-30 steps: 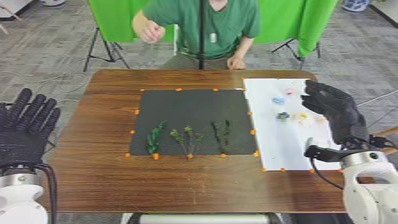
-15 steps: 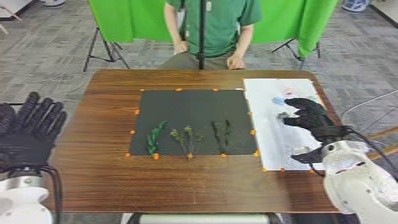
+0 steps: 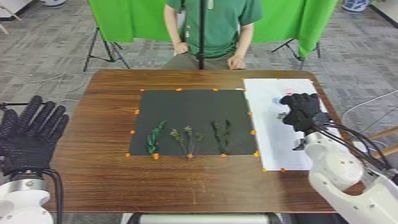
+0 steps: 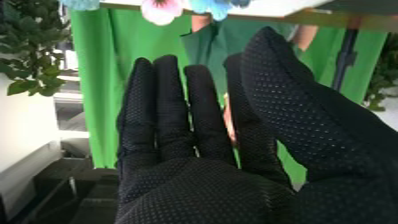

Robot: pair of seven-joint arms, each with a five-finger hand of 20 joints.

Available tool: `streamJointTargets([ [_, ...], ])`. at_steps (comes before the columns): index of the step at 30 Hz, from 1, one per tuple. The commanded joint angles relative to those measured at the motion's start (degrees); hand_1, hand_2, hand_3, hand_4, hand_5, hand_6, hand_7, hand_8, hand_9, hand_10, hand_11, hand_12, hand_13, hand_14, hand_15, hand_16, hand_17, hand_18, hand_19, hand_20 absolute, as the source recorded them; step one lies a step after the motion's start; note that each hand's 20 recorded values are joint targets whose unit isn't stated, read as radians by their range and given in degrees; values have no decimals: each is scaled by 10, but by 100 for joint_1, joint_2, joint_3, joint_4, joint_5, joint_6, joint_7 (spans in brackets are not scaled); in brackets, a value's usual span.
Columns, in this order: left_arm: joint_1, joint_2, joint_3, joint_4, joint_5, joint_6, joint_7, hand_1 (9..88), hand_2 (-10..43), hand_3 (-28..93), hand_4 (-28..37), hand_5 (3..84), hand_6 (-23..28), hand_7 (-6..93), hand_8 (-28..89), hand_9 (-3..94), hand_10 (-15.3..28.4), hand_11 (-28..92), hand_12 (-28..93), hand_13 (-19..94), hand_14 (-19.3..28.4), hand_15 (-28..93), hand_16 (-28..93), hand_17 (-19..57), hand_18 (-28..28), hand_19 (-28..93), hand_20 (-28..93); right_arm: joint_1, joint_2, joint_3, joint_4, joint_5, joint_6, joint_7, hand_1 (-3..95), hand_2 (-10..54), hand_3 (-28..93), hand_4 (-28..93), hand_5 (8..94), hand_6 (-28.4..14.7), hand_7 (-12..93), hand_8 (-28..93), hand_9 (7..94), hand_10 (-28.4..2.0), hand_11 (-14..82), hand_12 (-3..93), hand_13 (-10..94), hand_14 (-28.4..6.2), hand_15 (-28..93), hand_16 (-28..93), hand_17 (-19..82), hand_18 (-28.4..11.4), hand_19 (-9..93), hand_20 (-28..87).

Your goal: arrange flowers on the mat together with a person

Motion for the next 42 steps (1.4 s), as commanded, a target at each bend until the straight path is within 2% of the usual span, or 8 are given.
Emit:
streamJointTargets([
  [1,104,-66,38,8,-57,17,43,239,161,734,-283,453,77,110,-92,390,150,176,84,296,151,304,-69,-36,136,328,112,378,35,-120,138,303,-473,132,498,-95,826,-283,479,18,255,-166,491,-102,168,173,360,-100,450,204,161,-158,666,238],
  [8,64,-68,56,21,-38,18,6,238,161,735,-283,453,77,111,-92,390,150,176,85,296,152,303,-69,-36,136,327,112,436,-23,-235,186,404,-891,14,509,-95,814,-283,511,26,256,-164,534,-102,182,178,394,-92,503,222,173,-164,684,290],
  [13,48,-55,20,33,-79,20,64,239,160,736,-283,454,77,111,-92,390,150,176,85,296,152,303,-69,-36,136,327,112,746,-3,-763,415,485,-614,-73,516,-95,794,-283,549,34,266,-167,586,-93,217,190,436,-84,526,239,195,-166,696,326],
  [18,61,-53,-8,45,-212,-43,132,239,158,738,-283,453,79,110,-92,390,151,177,86,296,153,305,-68,-35,136,326,112,867,1,-1053,467,485,-256,-77,585,-95,660,-283,620,38,393,-66,728,-57,162,466,501,-66,521,411,223,-166,693,375],
  [26,118,-62,-45,30,-239,-65,168,239,153,740,-283,451,79,110,-90,389,152,177,87,295,155,311,-68,-35,136,324,112,909,68,-1024,-84,370,242,-346,586,-95,682,-283,671,41,480,-33,785,-60,196,519,543,-50,485,491,223,-165,651,361],
  [30,140,-63,-117,71,-514,-172,274,239,149,742,-283,450,79,109,-90,388,152,176,88,295,155,311,-68,-35,136,322,111,1444,-121,-1223,-480,929,155,-1016,583,-95,688,-283,669,41,482,-26,784,-59,195,520,545,-48,478,493,220,-162,637,350],
  [38,58,22,-69,58,-344,-189,157,240,141,743,-283,448,81,104,-89,385,151,172,88,293,154,307,-66,-34,135,316,112,3394,-1225,-2875,-194,1669,17,-1655,562,-95,702,-283,647,43,491,-23,766,-47,202,529,546,-45,474,494,208,-159,629,342],
  [42,27,83,2,65,-435,-104,159,240,142,741,-283,448,80,105,-88,386,152,172,89,292,154,305,-66,-34,135,315,113,4256,-1827,-4041,323,1840,281,-1788,553,-95,712,-283,648,43,490,-22,768,-49,210,526,548,-50,485,489,208,-161,633,344],
])
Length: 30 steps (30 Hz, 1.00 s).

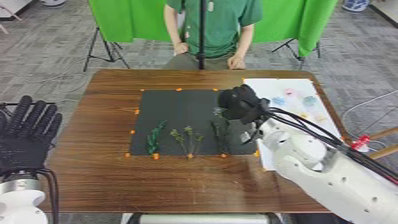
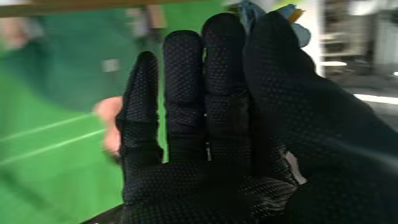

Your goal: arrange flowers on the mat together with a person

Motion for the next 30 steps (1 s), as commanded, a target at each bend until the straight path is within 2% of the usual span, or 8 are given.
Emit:
streamJointTargets([
  [1,-13,113,141,51,-18,36,-29,240,141,741,-283,448,81,105,-88,386,152,172,89,292,154,305,-66,-34,135,315,113,1993,-1572,-1767,718,62,164,-334,552,-95,713,-283,649,43,491,-23,769,-49,216,528,549,-52,489,488,208,-162,635,345],
  [6,-107,236,158,76,50,-15,-79,240,141,743,-283,448,81,105,-88,386,153,172,90,292,154,305,-65,-31,133,312,113,2861,-2258,-3011,1340,394,107,-93,552,-95,715,-283,652,41,495,-22,766,-51,226,534,549,-54,499,489,209,-164,638,347],
  [16,-555,553,519,236,89,-49,-193,241,140,743,-283,448,81,105,-88,386,152,172,90,293,155,305,-65,-33,133,314,114,3590,-3031,-4146,1934,850,898,1179,550,-95,716,-283,652,40,497,-23,763,-53,236,532,548,-60,511,483,209,-168,639,347],
  [18,-740,663,698,288,-55,38,-370,241,140,743,-283,448,80,106,-88,386,152,172,90,293,154,305,-65,-33,133,315,114,3475,-3101,-4148,2017,838,788,1386,550,-95,715,-283,653,38,496,-23,760,-54,238,533,547,-62,515,480,209,-170,641,346],
  [20,-949,656,929,374,-164,-36,-521,241,139,746,-283,448,81,105,-88,386,152,172,90,293,154,305,-64,-34,134,315,114,3258,-3109,-4045,2106,722,561,1450,550,-95,713,-283,651,35,492,-23,759,-57,238,530,545,-65,520,478,208,-172,643,346],
  [22,-1105,668,1059,417,-72,-70,-536,241,138,746,-283,448,80,106,-88,385,152,171,90,293,154,304,-64,-34,134,316,115,3319,-3152,-4223,2184,831,637,1571,550,-95,713,-283,654,31,486,-25,758,-58,238,528,543,-68,524,472,207,-174,645,344],
  [25,-1133,702,1017,423,-58,-114,-573,240,137,747,-283,445,80,106,-88,386,152,171,90,293,154,304,-64,-34,134,316,115,3152,-3160,-4101,2212,691,433,1547,550,-95,713,-283,649,29,478,-26,752,-59,234,524,538,-69,527,467,207,-176,647,342],
  [30,-1169,706,957,437,-116,-17,-456,241,136,746,-283,446,81,105,-88,386,152,171,90,294,154,303,-64,-35,135,316,114,3433,-3190,-4521,2315,761,663,1684,545,-95,710,-283,632,23,455,-44,741,-62,215,504,530,-72,528,449,205,-178,650,335],
])
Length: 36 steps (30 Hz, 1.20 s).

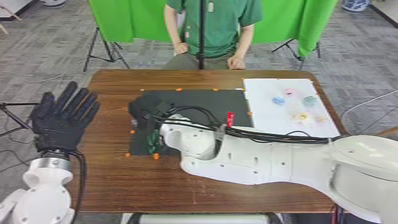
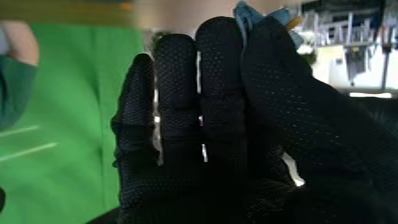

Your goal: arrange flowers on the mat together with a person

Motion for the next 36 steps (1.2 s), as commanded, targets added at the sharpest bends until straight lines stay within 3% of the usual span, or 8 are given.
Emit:
streamJointTargets([
  [1,12,35,-133,38,-92,-19,59,241,136,746,-283,447,81,105,-88,386,152,171,90,295,153,303,-64,-34,135,315,114,167,-57,-468,210,38,213,220,542,-95,711,-283,628,23,452,-45,739,-61,212,500,528,-74,529,442,205,-178,650,332],
  [8,-9,4,-108,36,-84,60,61,241,135,747,-283,448,81,105,-88,387,152,171,90,296,153,304,-63,-34,135,315,114,89,-92,-485,217,190,354,479,536,-95,709,-283,622,22,446,-47,737,-60,210,494,525,-78,540,423,204,-180,651,315],
  [12,39,-33,-121,35,-94,7,127,241,136,746,-283,449,81,106,-88,388,151,171,90,297,153,304,-64,-34,135,315,115,174,-70,-574,175,103,493,506,529,-95,710,-283,614,17,423,-63,735,-62,209,492,526,-83,546,415,205,-181,648,301],
  [18,9,-37,-78,48,-187,39,153,242,136,746,-283,450,82,106,-88,389,151,172,90,298,152,307,-64,-34,135,315,115,-35,-18,-261,96,183,201,374,517,-95,710,-283,596,17,323,-78,727,-64,186,471,519,-94,564,375,199,-181,645,255],
  [22,-19,-24,-67,52,-153,24,155,241,136,747,-283,449,82,107,-88,388,152,172,90,299,152,309,-65,-35,137,321,119,-71,11,-216,49,63,91,323,497,-95,708,-283,592,18,278,-153,724,-65,193,471,519,-101,589,324,197,-181,651,239],
  [25,-4,-23,-65,17,-227,154,228,241,136,747,-283,448,82,107,-88,388,152,173,91,300,151,309,-65,-35,137,321,119,-168,43,-63,14,-118,-125,301,473,-95,728,-283,570,12,258,-163,692,-77,243,426,512,-105,601,299,192,-182,648,225],
  [33,73,-18,-129,-8,-242,129,326,239,135,750,-283,446,81,111,-89,389,152,178,94,303,150,312,-66,-35,137,321,118,-302,85,161,-19,-256,-259,283,435,-95,765,-283,545,8,243,-155,655,-97,313,336,511,-107,600,290,182,-186,638,208],
  [36,245,-92,-220,-78,-258,98,468,238,134,751,-283,446,81,112,-89,390,152,178,93,303,150,312,-67,-34,136,320,118,-480,132,480,-89,-431,-452,88,422,-95,782,-283,540,6,241,-154,643,-107,333,302,511,-109,601,287,180,-187,637,203],
])
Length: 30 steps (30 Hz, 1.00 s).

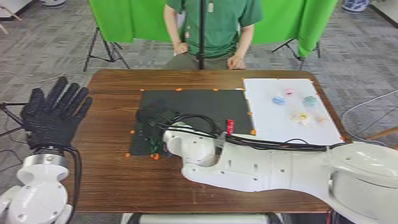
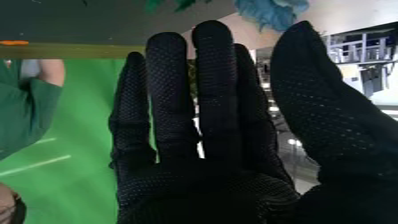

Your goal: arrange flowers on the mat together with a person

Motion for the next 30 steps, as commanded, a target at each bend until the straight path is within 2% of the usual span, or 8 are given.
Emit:
streamJointTargets([
  [1,368,-137,-156,-100,-50,11,260,239,133,750,-283,445,80,112,-89,390,152,178,93,303,150,312,-67,-34,136,319,117,-362,153,695,-163,-558,-418,-412,418,-95,787,-283,538,4,240,-154,640,-110,335,294,510,-110,601,287,180,-186,636,202],
  [9,725,-324,-422,-206,-6,41,171,219,149,731,-283,445,78,115,-90,389,152,178,93,301,151,310,-67,-34,136,319,118,-1172,772,2013,-934,-1432,-1166,-1084,404,-95,794,-283,487,-15,207,-139,593,-126,285,229,500,-110,588,275,166,-189,622,185],
  [14,738,-360,-546,-222,73,8,119,214,164,705,-283,444,79,110,-91,388,153,174,91,301,150,301,-69,-34,137,317,117,-1929,1613,3097,-1769,-944,-861,-1457,391,-95,787,-282,461,-20,191,-132,559,-133,226,212,483,-115,544,251,160,-189,622,182],
  [17,797,-395,-605,-249,298,-25,56,282,214,557,-283,446,79,104,-90,391,154,171,88,300,149,293,-69,-33,137,314,116,-2690,2100,4188,-2218,-791,-1213,-2073,359,-83,793,-269,436,-26,173,-121,519,-141,193,205,438,-114,459,211,148,-181,586,163],
  [20,845,-417,-639,-258,245,-19,57,362,239,381,-283,449,81,95,-87,394,156,166,85,298,146,272,-65,-31,138,309,117,-3516,2521,5131,-2532,6,-936,-2383,317,-30,783,-258,418,-27,169,-114,482,-144,156,195,405,-120,364,189,145,-172,540,132],
  [24,1002,-451,-811,-299,283,-3,67,343,226,411,-283,449,81,93,-86,395,155,166,85,296,144,268,-63,-32,137,312,118,-4640,2354,6921,-2877,1857,-1810,-2530,283,27,767,-250,399,-35,151,-107,440,-153,115,183,359,-130,272,178,134,-162,475,97],
  [27,1020,-451,-846,-306,211,29,127,341,222,424,-283,449,80,93,-86,395,155,166,84,296,144,268,-62,-33,137,313,117,-5401,2191,7859,-3141,3710,-1583,-2404,271,40,751,-246,374,-48,125,-93,397,-164,85,180,313,-141,213,184,115,-162,450,91],
  [30,1089,-476,-960,-283,380,-258,-106,346,222,417,-283,448,80,93,-86,395,155,165,83,295,144,267,-63,-33,137,314,116,-6078,2154,8631,-3266,4794,-1659,-2553,260,40,742,-241,373,-52,114,-86,389,-168,75,175,308,-144,195,187,110,-164,445,91],
])
